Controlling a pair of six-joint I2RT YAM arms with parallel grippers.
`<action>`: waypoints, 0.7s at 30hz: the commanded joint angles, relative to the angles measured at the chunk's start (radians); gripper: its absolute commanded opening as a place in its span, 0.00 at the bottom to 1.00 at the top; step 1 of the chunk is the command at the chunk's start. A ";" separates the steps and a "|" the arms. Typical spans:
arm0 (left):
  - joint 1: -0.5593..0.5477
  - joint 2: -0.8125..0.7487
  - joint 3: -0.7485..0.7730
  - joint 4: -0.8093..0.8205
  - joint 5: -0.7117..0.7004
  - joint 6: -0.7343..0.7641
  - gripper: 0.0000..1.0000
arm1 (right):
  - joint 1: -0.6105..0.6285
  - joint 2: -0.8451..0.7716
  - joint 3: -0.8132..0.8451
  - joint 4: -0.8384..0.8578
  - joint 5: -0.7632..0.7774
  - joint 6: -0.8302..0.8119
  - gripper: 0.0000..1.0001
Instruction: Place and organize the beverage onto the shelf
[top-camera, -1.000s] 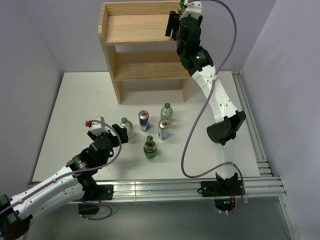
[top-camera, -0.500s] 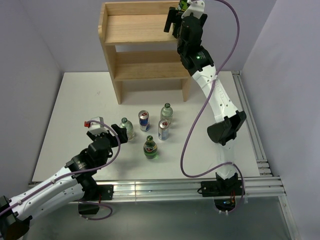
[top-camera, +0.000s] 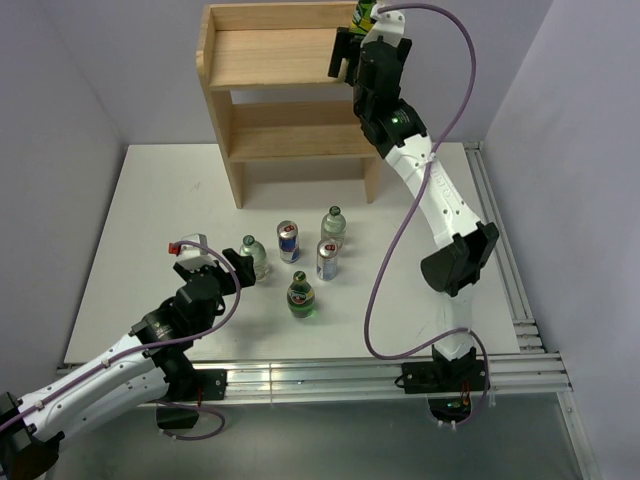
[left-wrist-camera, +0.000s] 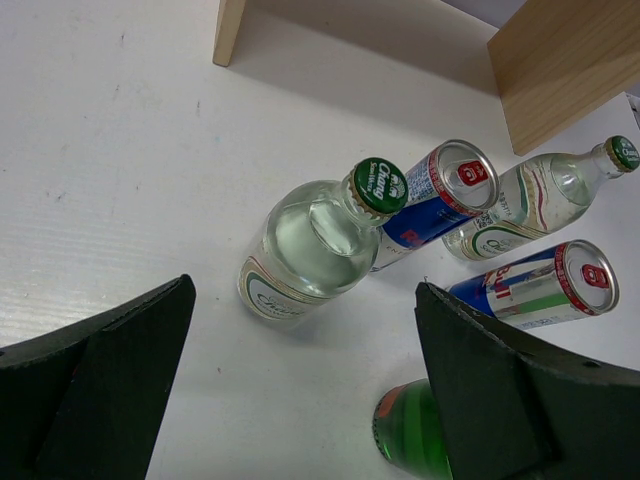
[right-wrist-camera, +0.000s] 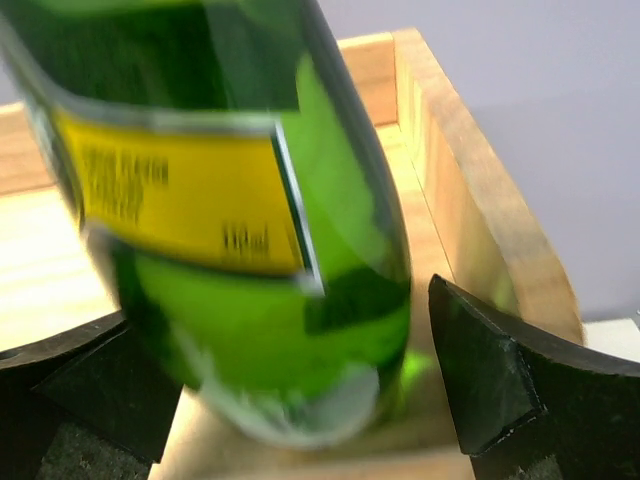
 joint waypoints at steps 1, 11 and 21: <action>-0.004 -0.004 0.000 0.009 0.001 -0.015 0.99 | 0.021 -0.144 -0.065 0.066 0.007 -0.006 1.00; -0.004 -0.003 0.000 0.008 -0.004 -0.014 0.99 | 0.094 -0.334 -0.236 0.055 0.066 -0.022 1.00; -0.004 0.006 0.005 0.002 -0.024 -0.018 0.99 | 0.417 -0.869 -1.033 0.194 0.241 0.136 1.00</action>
